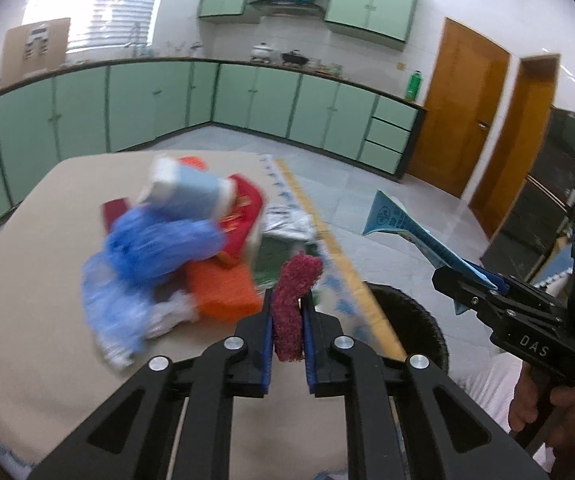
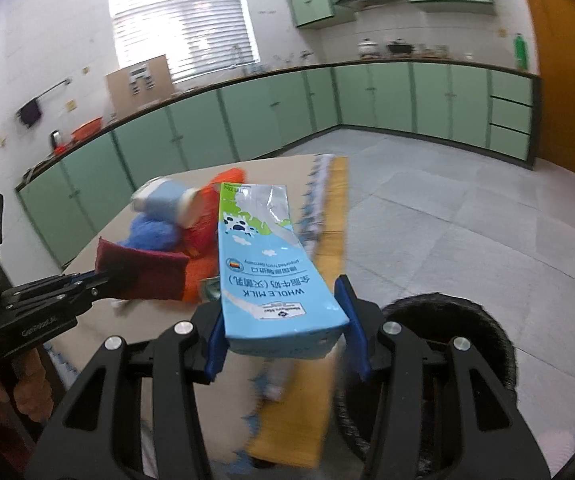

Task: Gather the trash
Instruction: 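Carry the carton and pad over the black bin and open both tools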

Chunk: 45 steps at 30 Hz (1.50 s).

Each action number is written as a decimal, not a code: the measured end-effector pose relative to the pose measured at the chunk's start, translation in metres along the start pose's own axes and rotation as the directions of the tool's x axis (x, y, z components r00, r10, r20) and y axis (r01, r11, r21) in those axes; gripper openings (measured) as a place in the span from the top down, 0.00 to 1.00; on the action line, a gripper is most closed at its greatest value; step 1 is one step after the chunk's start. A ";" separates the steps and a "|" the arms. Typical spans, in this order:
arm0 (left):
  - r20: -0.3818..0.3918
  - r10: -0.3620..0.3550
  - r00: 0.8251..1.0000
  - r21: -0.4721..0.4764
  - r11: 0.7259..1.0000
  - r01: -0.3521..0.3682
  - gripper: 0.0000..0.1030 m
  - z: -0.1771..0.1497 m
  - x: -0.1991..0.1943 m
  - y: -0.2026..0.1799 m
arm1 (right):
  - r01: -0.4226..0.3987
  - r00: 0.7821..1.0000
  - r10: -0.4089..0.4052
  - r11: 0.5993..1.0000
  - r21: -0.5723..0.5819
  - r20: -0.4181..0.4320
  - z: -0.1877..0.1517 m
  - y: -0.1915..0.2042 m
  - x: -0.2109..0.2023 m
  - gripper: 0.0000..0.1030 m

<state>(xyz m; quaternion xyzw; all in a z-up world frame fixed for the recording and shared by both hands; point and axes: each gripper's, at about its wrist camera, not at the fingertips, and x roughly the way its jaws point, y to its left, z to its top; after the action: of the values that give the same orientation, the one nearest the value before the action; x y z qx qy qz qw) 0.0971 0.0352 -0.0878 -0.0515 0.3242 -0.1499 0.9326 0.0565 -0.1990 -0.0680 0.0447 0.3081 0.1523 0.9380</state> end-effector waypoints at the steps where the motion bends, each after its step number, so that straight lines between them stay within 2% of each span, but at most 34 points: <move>1: 0.003 -0.007 1.000 0.008 1.000 0.007 0.88 0.000 0.003 -0.004 | 0.016 1.000 -0.016 1.000 0.011 0.004 0.000 -0.006 -0.003 0.54; 4: 0.012 -0.044 0.999 0.041 0.998 0.043 0.88 0.008 0.015 -0.026 | 0.076 0.997 -0.077 0.996 0.048 0.019 -0.001 -0.026 -0.012 0.54; 10: -0.009 -0.126 0.992 0.091 0.988 0.126 0.88 0.014 0.050 -0.069 | 0.233 0.971 -0.236 0.969 0.079 0.031 -0.006 -0.068 -0.024 0.54; 15: -0.044 -0.185 0.982 0.118 0.975 0.189 0.88 0.016 0.081 -0.102 | 0.312 0.950 -0.313 0.943 0.115 -0.009 -0.016 -0.100 -0.018 0.54; 22: -0.112 -0.209 0.971 0.138 0.965 0.224 0.88 0.015 0.124 -0.134 | 0.372 0.928 -0.362 0.914 0.162 -0.090 -0.037 -0.143 0.003 0.54; 28: -0.159 -0.206 0.966 0.141 0.963 0.228 0.87 0.013 0.149 -0.145 | 0.390 0.919 -0.368 0.904 0.175 -0.144 -0.045 -0.161 0.024 0.52; 30: -0.172 -0.209 0.963 0.134 0.963 0.233 0.70 0.015 0.157 -0.147 | 0.404 0.913 -0.380 0.895 0.192 -0.149 -0.050 -0.166 0.026 0.36; 31: -0.173 -0.211 0.962 0.132 0.963 0.234 0.53 0.015 0.159 -0.146 | 0.410 0.911 -0.386 0.890 0.198 -0.148 -0.050 -0.168 0.026 0.35; 32: -0.168 -0.211 0.963 0.132 0.963 0.234 0.47 0.016 0.159 -0.146 | 0.414 0.908 -0.390 0.887 0.203 -0.150 -0.050 -0.169 0.026 0.34; 34: -0.169 -0.222 0.960 0.137 0.959 0.246 0.45 0.017 0.158 -0.147 | 0.426 0.903 -0.401 0.880 0.211 -0.153 -0.052 -0.172 0.025 0.30; 37: -0.161 -0.228 0.960 0.126 0.960 0.249 0.40 0.021 0.153 -0.143 | 0.459 0.888 -0.439 0.859 0.229 -0.133 -0.053 -0.174 0.018 0.16; 39: -0.129 -0.226 0.966 0.118 0.963 0.241 0.36 0.028 0.142 -0.137 | 0.477 0.879 -0.464 0.848 0.231 -0.112 -0.050 -0.170 0.013 0.11; 41: -0.082 -0.207 0.975 0.122 0.969 0.216 0.29 0.034 0.129 -0.131 | 0.476 0.879 -0.467 0.849 0.228 -0.095 -0.046 -0.165 0.009 0.09; 45: 0.018 -0.142 0.990 0.119 0.983 0.139 0.28 0.045 0.093 -0.106 | 0.443 0.894 -0.446 0.870 0.214 -0.038 -0.031 -0.144 0.003 0.07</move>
<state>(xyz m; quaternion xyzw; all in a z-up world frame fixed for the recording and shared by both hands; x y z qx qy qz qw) 0.1685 -0.0947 -0.0868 -0.0211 0.2979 -0.2334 0.9254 0.0779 -0.3354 -0.1204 0.0760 0.3189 -0.1023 0.9392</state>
